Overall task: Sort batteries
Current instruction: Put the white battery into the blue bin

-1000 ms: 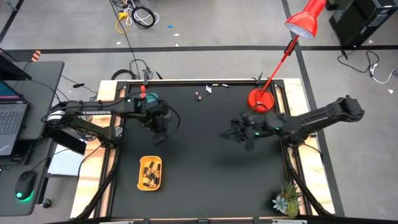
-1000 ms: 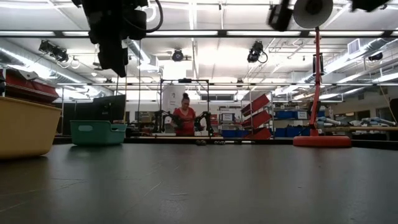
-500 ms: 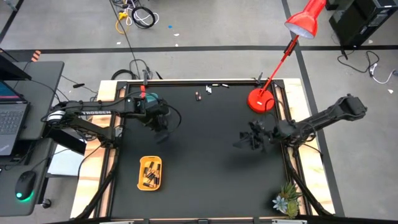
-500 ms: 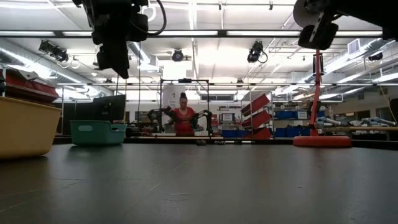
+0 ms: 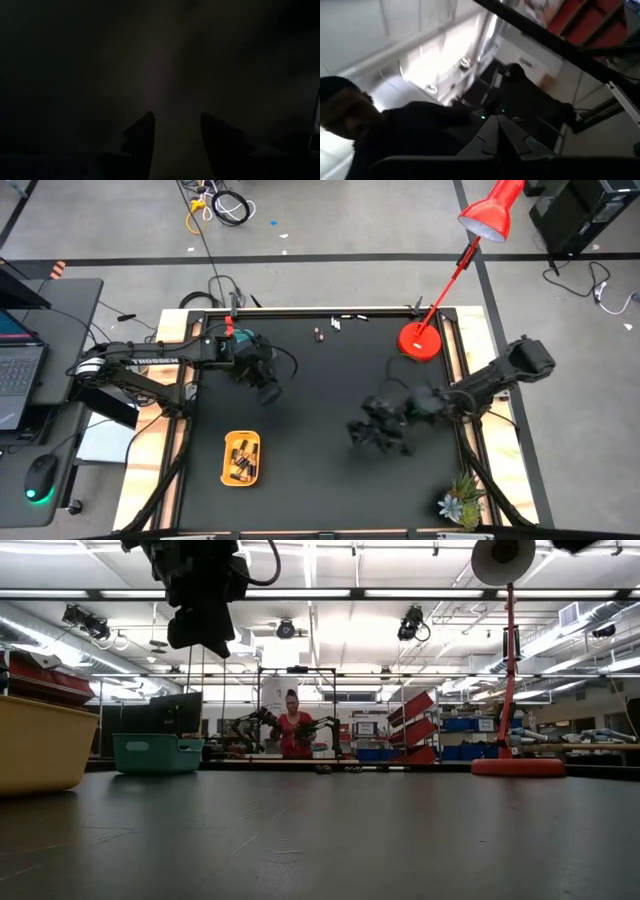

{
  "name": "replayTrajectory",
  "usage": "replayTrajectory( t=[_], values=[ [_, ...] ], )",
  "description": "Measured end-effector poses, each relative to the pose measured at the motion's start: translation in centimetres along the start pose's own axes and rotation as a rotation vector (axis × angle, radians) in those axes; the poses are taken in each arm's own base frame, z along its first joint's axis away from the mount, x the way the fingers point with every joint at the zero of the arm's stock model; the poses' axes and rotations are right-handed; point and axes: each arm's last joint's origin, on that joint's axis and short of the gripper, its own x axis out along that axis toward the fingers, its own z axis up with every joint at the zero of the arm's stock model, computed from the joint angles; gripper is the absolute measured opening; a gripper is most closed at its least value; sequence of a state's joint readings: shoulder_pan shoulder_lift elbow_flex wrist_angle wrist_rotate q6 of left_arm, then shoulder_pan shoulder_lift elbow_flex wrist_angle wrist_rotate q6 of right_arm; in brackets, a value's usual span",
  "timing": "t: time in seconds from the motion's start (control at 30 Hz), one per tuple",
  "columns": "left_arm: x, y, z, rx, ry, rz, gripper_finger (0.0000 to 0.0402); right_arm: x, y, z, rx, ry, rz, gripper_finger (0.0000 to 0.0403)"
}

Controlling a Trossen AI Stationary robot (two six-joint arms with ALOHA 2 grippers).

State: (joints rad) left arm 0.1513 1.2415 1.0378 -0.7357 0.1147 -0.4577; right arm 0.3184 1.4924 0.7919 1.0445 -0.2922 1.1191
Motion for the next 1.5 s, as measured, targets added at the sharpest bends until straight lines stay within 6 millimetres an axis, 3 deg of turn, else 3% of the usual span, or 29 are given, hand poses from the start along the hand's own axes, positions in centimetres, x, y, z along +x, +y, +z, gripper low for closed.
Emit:
replayTrajectory(
  t=[0.23, 0.37, 0.5, 0.77, 0.93, 1.07, 1.27, 1.5],
  values=[
    [0.0, 0.1, 0.1, -0.023, -0.026, 0.051, 0.0167, 4.1, -1.3, 6.2, -0.113, 0.164, -0.117, 0.0007],
    [-0.1, 0.3, 0.0, -0.026, -0.025, 0.075, 0.0167, 4.4, -1.2, 10.1, -0.216, 0.169, -0.232, 0.0007],
    [-0.9, 0.4, -0.4, -0.024, -0.055, 0.087, 0.0166, 4.2, -1.0, 12.5, -0.249, 0.199, -0.28, 0.0007],
    [-5.1, 3.2, -1.3, -0.031, -0.233, 0.2, 0.0112, 4.3, -1.8, 13.2, -0.308, 0.137, -0.337, 0.0007],
    [-6.5, 4.6, -2.4, -0.036, -0.218, 0.319, 0.0081, 2.7, -3.0, 14.6, -0.317, 0.127, -0.452, 0.0007],
    [-6.8, 5.1, -2.7, -0.05, -0.203, 0.38, 0.0072, 1.0, -5.1, 16.2, -0.309, 0.135, -0.542, 0.0007],
    [-7.3, 5.2, -3.1, -0.047, -0.21, 0.392, 0.007, -0.9, -9.7, 18.2, -0.25, 0.162, -0.519, 0.0007],
    [-9.7, 5.6, -5.0, -0.097, -0.235, 0.405, 0.0069, -0.8, -12.4, 19.2, -0.184, 0.136, -0.388, 0.0007]
  ],
)
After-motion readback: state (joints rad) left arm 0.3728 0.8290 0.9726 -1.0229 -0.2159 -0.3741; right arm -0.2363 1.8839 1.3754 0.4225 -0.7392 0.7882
